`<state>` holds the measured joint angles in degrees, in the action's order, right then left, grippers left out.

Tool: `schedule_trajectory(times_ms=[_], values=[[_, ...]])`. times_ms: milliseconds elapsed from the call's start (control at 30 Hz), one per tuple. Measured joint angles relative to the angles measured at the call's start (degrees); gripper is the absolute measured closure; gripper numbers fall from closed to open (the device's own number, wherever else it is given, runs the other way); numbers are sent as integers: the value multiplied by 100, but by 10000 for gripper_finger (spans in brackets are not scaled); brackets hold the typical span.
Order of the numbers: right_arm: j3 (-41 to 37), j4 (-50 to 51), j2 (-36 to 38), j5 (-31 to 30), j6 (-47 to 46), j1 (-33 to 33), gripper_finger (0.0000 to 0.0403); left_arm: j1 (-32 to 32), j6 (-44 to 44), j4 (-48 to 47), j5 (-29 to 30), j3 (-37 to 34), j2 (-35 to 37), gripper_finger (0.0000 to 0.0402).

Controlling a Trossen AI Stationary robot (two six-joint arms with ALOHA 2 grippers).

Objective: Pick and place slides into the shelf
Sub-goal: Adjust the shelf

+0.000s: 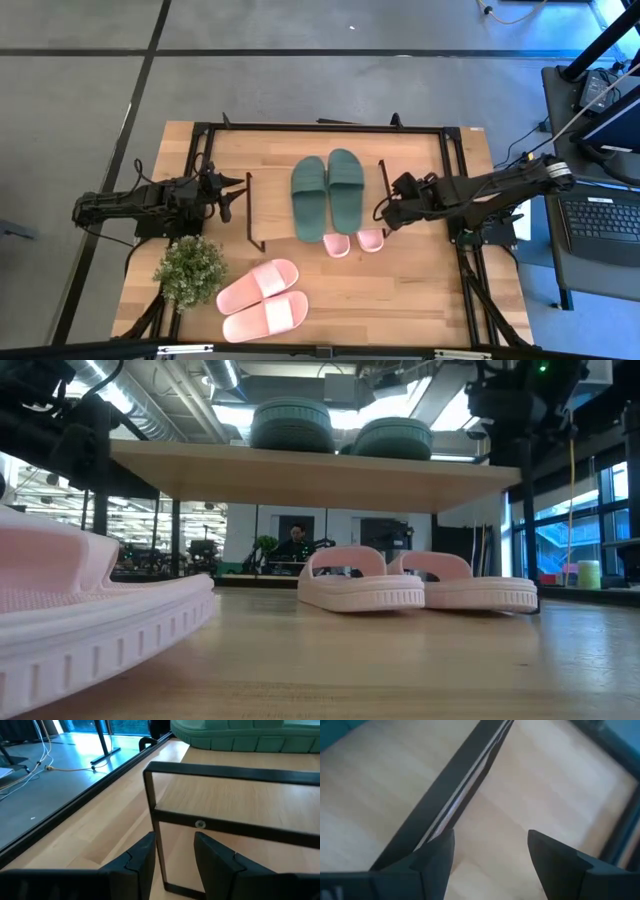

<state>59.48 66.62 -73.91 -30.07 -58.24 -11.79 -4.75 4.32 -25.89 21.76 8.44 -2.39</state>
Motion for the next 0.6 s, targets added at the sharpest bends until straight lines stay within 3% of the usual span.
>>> schedule_trajectory(times_ms=[600], values=[[-20, -902, -24, 366, 48, -55, 150, -4, 2, -68, 361, 5, 2, 274]])
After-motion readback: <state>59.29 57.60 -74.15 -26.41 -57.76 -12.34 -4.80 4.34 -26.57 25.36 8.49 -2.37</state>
